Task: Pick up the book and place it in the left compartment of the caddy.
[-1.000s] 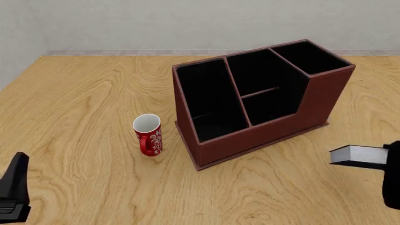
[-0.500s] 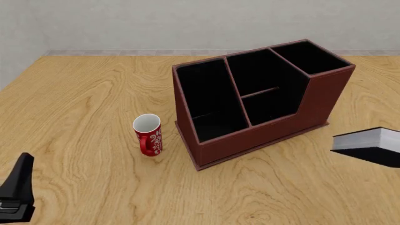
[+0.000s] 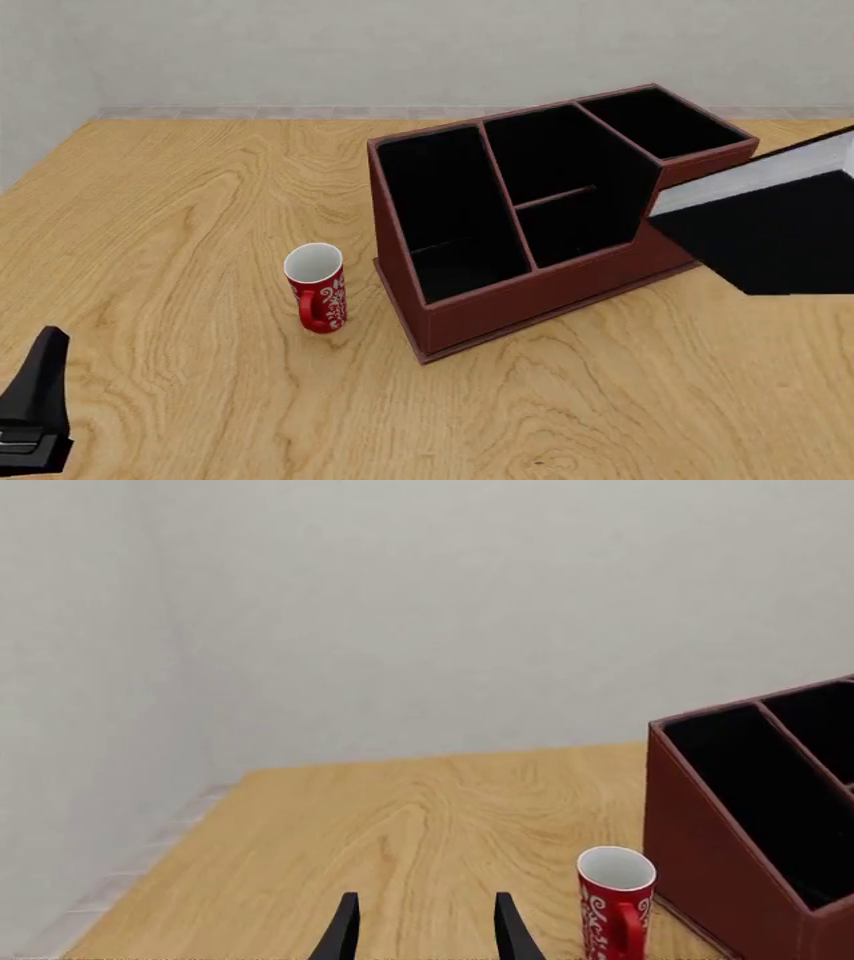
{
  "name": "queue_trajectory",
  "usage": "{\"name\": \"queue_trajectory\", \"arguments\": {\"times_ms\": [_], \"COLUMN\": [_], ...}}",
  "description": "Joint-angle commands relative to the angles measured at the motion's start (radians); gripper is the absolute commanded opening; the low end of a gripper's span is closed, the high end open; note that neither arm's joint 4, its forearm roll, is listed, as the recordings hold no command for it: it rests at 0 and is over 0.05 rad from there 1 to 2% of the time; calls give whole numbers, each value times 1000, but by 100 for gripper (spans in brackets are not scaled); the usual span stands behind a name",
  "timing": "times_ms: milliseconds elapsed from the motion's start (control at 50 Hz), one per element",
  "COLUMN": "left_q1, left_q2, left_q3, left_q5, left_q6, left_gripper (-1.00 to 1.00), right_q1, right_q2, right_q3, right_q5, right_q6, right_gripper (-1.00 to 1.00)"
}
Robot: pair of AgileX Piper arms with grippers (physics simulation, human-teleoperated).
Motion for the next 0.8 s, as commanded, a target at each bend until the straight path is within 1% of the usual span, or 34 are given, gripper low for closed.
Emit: {"name": "queue_trajectory", "arguments": {"times_ms": [20, 40, 60, 80, 100, 120, 160, 180, 220, 240, 260, 300, 320, 340, 380, 400, 420, 440, 460, 480, 500, 520, 540, 560, 580, 600, 620, 640, 660, 700, 720, 760, 780, 800], "left_q1": [-11, -10, -16, -23, -23, -28, -19, -17, -15, -13, -14, -13, -12, -12, -12, -13, -13, -15, -15, -15, -15, -15, -16, -16, -15, -15, -16, -18, -18, -17, -17, -22, -24, -27], "left_q2": [44, 57, 58, 56, 56, 60, 61, 43, 40, 36, 31, 32, 30, 28, 21, 21, 21, 12, 11, 11, 9, 4, 0, -2, -4, -12, -8, -9, -10, -13, -13, -15, -15, -16], "left_q3": [-14, -12, -11, -11, -11, -15, -20, -23, -24, -21, -17, -14, -12, -12, -14, -12, -12, -16, -16, -17, -17, -18, -19, -19, -19, -20, -20, -21, -22, -27, -30, -33, -34, -38], "left_q5": [13, 3, 2, 3, 3, 7, 14, 25, 34, 35, 37, 37, 37, 38, 43, 41, 41, 49, 49, 51, 54, 57, 61, 63, 65, 72, 69, 70, 71, 76, 77, 81, 82, 84], "left_q6": [-4, 30, 47, 61, 61, 86, 71, 63, 55, 54, 53, 42, 44, 45, 36, 49, 49, 48, 48, 47, 48, 47, 41, 39, 40, 39, 35, 38, 42, 38, 37, 41, 44, 45], "left_gripper": [100, 100, 100, 100, 100, 100, 100, 100, 100, 100, 100, 100, 100, 100, 100, 100, 100, 100, 100, 100, 100, 100, 100, 100, 100, 100, 100, 100, 100, 100, 100, 100, 100, 100], "right_q1": [111, 135, 145, 151, 151, 185, 189, 176, 206, 217, 236, 237, 253, 234, 243, 222, 222, 247, 247, 237, 241, 259, 232, 230, 239, 216, 215, 195, 194, 172, 181, 167, 174, 167], "right_q2": [80, 92, 98, 109, 109, 140, 164, 171, 182, 195, 197, 215, 223, 226, 247, 249, 249, 269, 270, 274, 282, 295, 299, 301, 318, 323, 331, 343, 352, 367, 375, 388, 397, 419], "right_q3": [-151, -161, -172, -185, -185, -226, -241, -247, -248, -251, -241, -253, -252, -242, -255, -252, -252, -264, -264, -272, -274, -279, -281, -284, -285, -297, -301, -310, -308, -327, -329, -347, -351, -375], "right_q5": [0, 0, 0, 0, 0, 0, 0, 0, 0, 0, 0, 0, 0, 0, 0, 0, 0, 0, 0, 0, 0, 0, 0, 0, 0, 0, 0, 0, 0, 0, 0, 0, 0, 0], "right_q6": [229, 252, 259, 277, 277, 334, 347, 335, 342, 371, 347, 350, 351, 319, 328, 298, 298, 323, 323, 312, 315, 352, 325, 315, 361, 334, 339, 332, 343, 326, 338, 318, 325, 316], "right_gripper": [-100, -100, -100, -100, -100, -100, -100, -100, -100, -100, -100, -100, -100, -100, -100, -100, -100, -100, -100, -100, -100, -100, -100, -100, -100, -100, -100, -100, -100, -100, -100, -100, -100, -100]}}
